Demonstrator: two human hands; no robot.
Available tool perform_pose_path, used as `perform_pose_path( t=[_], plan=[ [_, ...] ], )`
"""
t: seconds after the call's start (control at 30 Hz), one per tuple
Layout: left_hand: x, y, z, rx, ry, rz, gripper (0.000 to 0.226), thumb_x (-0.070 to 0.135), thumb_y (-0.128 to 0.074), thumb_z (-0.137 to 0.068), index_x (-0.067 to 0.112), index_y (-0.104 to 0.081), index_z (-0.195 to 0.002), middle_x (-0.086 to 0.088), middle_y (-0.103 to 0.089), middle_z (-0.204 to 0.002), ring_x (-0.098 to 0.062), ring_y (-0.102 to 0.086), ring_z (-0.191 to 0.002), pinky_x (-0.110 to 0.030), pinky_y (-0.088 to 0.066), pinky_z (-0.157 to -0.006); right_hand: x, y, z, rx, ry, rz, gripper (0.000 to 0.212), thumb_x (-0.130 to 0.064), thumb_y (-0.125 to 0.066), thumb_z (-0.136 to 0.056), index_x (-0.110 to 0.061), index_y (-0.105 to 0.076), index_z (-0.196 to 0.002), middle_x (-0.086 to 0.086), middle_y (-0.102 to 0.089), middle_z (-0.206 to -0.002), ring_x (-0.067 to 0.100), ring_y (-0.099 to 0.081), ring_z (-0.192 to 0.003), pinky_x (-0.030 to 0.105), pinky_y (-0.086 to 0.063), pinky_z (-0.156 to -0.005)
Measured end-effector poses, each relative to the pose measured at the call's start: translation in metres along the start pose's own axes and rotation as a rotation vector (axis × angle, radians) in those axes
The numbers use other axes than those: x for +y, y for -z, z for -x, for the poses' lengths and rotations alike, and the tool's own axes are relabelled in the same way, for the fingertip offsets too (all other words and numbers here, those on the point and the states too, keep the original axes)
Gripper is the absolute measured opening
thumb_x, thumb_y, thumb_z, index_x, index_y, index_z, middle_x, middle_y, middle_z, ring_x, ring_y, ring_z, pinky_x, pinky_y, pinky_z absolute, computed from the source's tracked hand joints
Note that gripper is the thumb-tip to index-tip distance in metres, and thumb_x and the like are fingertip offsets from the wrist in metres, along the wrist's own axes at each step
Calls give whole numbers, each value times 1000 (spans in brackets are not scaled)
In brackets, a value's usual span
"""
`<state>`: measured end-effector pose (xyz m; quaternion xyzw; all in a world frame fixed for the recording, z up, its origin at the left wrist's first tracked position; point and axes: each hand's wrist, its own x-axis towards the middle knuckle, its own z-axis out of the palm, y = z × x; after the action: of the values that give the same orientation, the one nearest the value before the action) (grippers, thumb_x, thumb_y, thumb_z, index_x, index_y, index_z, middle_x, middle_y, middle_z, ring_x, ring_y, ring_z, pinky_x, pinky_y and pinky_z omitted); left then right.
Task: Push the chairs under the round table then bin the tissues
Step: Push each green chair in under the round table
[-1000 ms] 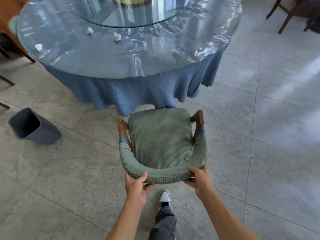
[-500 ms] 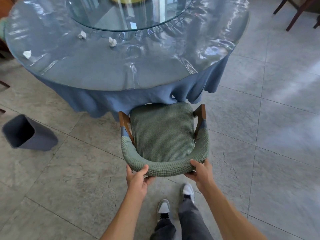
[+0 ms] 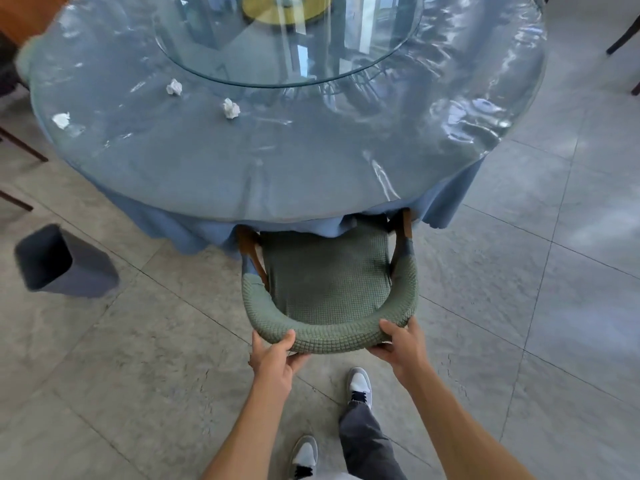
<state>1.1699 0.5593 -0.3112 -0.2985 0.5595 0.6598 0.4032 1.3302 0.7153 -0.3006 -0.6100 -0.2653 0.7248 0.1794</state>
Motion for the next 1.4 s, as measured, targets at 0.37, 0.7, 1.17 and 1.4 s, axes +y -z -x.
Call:
perform_pose_path(
  t=[0.37, 0.7, 1.17, 1.4],
  plan=[
    [24, -77, -25, 77, -25, 68, 89, -10, -66, -85, 33, -28, -153, -16, -50, -142, -41, -58, -116, -53, -61, -66, -66, -18, -67, -102, -15, 67, 32, -3, -59, -94, -14, -49, -122, 17, -61, -123, 39, -66, -103, 54, -60, -73],
    [58, -116, -51, 80, -25, 66, 91, -8, -69, -84, 35, -29, -153, -14, -45, -148, -39, -60, -112, -57, -59, -72, -102, -51, -100, -150, 12, 57, 34, -5, -58, -97, -15, -46, -127, 14, -60, -127, 38, -67, -104, 48, -61, -71],
    [100, -155, -76, -38, -18, 112, 91, -16, -58, -87, 36, -24, -154, -8, -51, -139, -30, -62, -103, -50, -58, -75, -143, -83, -132, -250, 25, 4, 45, 7, -47, -98, -18, -45, -135, 17, -65, -124, 37, -68, -106, 49, -59, -81],
    [112, -170, -93, -3, -14, 113, 93, -16, -58, -87, 37, -23, -154, -13, -49, -142, -34, -62, -107, -56, -56, -84, -159, -101, -142, -228, 43, -3, 43, 6, -46, -99, -17, -44, -135, 13, -63, -125, 36, -67, -106, 44, -62, -75]
  ],
)
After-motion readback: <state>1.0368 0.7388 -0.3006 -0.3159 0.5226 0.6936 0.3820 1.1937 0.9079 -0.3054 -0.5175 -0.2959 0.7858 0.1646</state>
